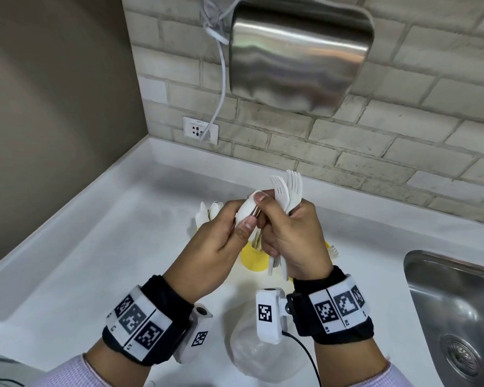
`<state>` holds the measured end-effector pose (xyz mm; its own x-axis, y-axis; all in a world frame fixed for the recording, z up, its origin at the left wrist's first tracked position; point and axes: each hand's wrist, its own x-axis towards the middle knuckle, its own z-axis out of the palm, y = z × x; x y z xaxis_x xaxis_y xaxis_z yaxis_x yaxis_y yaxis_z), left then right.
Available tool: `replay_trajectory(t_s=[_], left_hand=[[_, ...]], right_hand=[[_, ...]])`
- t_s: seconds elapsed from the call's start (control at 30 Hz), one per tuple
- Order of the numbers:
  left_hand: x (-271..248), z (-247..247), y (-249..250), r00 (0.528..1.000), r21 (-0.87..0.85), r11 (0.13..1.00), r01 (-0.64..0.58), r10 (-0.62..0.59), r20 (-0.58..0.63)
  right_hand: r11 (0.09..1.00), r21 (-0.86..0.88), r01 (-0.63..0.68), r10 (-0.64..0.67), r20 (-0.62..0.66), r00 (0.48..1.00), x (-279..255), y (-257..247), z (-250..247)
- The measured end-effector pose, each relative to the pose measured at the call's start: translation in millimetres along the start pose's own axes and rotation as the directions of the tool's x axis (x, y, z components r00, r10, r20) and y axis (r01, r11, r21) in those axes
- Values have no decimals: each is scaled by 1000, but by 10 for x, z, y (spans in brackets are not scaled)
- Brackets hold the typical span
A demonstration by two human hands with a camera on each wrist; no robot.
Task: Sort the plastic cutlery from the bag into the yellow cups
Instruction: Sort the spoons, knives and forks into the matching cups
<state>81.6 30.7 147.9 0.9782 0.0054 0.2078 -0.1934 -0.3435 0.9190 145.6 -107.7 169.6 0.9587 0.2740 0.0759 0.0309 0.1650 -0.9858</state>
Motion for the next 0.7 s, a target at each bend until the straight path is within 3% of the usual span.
replay_trajectory(t_s=[0.17, 0.3, 0.43, 0.6, 0.7], left_hand=[[-10, -19, 38, 1000, -104, 995, -4, 1, -28], [1, -25, 29, 994, 5, 1000, -20, 20, -108], [9, -21, 62, 990, -30, 995, 92, -94, -103], [52, -81, 36, 976, -241, 946, 215, -218, 17], [63, -55, 28, 975, -241, 946, 217, -222, 10]], right_hand=[[1000, -14, 11, -12, -41, 999, 4, -17, -8], [971, -213, 112, -131, -75, 989, 23, 36, -17], [924, -334, 188, -212, -37, 977, 23, 43, -43], [956, -221, 191, -191, 20, 981, -18, 23, -39], [937, -239, 253, -229, 124, 966, -23, 10, -25]])
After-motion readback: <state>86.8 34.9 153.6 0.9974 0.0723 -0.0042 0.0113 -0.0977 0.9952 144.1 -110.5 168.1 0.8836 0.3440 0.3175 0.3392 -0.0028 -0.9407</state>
